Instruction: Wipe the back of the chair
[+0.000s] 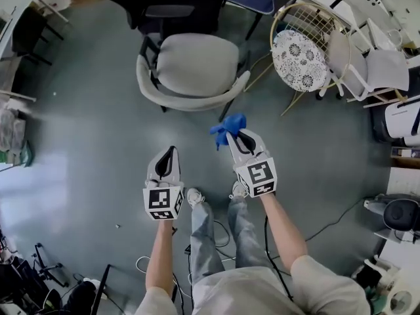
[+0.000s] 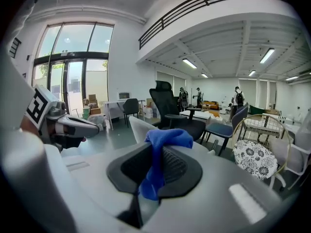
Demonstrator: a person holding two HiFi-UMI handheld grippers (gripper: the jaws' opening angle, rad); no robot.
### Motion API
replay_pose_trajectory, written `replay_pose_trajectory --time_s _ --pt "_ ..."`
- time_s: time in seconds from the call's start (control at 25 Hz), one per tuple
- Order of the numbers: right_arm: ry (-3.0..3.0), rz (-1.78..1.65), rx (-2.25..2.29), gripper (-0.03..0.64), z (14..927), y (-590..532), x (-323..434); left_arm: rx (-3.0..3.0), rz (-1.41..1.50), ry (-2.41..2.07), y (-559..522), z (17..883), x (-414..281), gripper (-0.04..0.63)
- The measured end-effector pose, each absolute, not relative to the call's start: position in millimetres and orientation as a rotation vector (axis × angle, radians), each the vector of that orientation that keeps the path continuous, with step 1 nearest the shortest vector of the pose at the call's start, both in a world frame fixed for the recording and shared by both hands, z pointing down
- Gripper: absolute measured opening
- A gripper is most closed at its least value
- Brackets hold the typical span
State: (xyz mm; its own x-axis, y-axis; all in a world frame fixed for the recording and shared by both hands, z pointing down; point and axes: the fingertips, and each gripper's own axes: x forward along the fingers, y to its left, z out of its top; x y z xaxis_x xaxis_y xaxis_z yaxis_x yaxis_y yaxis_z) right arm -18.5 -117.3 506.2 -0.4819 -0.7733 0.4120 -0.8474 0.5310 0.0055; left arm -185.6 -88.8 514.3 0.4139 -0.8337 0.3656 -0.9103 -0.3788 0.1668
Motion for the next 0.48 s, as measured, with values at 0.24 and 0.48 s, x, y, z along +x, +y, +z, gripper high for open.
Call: replay_pose_trajectory --time_s 0.24,0.48 --pt "-2.472 0.287 1.286 0.041 541.4 -132.3 -36.2 2.291 0.326 -1.561 -88.7 550.1 -180.0 0.0" --pt "-2.556 0.247 1.179 0.041 557.1 -142.7 -81.2 2.259 0.329 -1.585 -75.7 577.6 -173.0 0.0"
